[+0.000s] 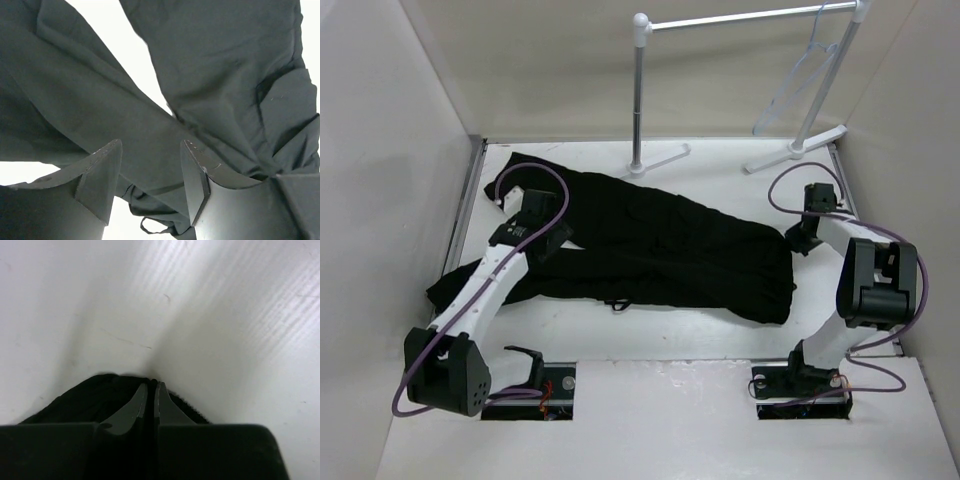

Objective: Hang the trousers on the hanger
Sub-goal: Flatten out the trousers at the center of the board.

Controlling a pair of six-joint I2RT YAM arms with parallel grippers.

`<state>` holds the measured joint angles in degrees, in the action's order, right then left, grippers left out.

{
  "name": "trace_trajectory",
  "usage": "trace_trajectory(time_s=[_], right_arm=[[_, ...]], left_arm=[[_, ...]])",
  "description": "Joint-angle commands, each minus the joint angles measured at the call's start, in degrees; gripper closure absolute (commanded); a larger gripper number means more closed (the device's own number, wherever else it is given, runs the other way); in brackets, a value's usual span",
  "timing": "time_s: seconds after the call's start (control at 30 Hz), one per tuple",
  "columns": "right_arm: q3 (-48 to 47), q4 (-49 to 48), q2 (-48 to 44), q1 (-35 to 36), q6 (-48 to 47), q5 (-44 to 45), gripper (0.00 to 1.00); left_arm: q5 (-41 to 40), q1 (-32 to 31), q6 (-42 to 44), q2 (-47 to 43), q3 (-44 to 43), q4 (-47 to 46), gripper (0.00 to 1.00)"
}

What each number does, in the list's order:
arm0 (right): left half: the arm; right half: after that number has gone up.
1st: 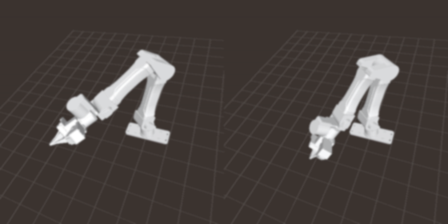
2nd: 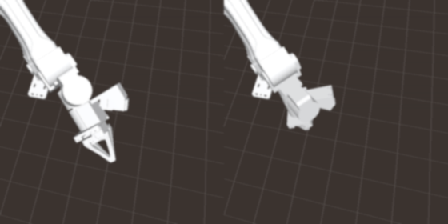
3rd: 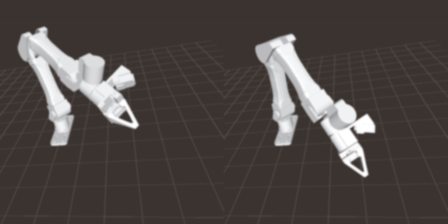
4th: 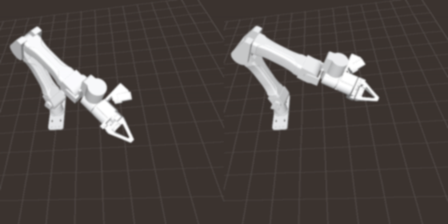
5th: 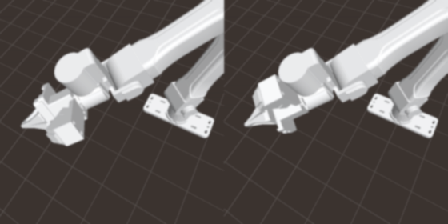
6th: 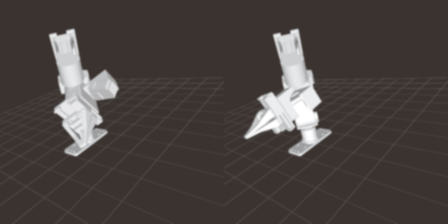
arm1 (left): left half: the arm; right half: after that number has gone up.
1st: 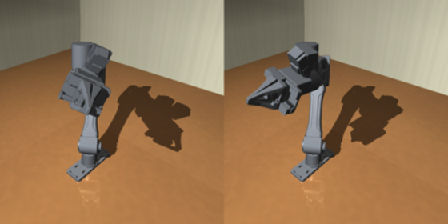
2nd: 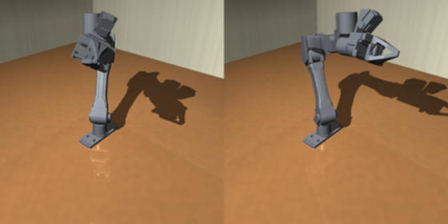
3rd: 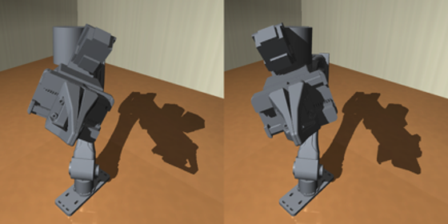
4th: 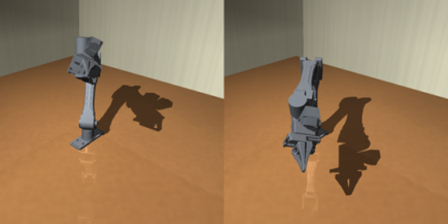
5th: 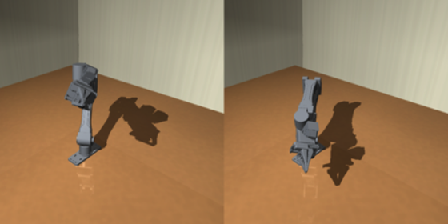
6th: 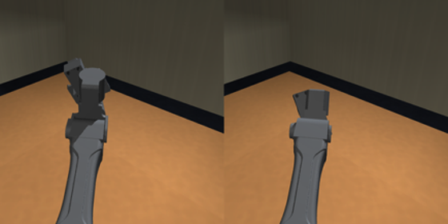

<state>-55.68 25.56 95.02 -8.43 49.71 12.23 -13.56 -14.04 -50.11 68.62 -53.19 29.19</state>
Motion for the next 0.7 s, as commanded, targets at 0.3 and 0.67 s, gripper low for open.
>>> trace_trajectory(time_s=[0.3, 0.67], right_arm=[[-27.0, -9.6, 15.5, -2.6, -0.2, 0.2, 0.79], [-11.7, -9.9, -7.4, -0.1, -2.2, -2.7, 0.43]], left_arm=[[-1.5, -2.4, 0.4, -1.4, 2.0, -0.9, 0.51], [-0.8, 5.2, 7.7, 11.7, -7.4, -7.6, 0.46]])
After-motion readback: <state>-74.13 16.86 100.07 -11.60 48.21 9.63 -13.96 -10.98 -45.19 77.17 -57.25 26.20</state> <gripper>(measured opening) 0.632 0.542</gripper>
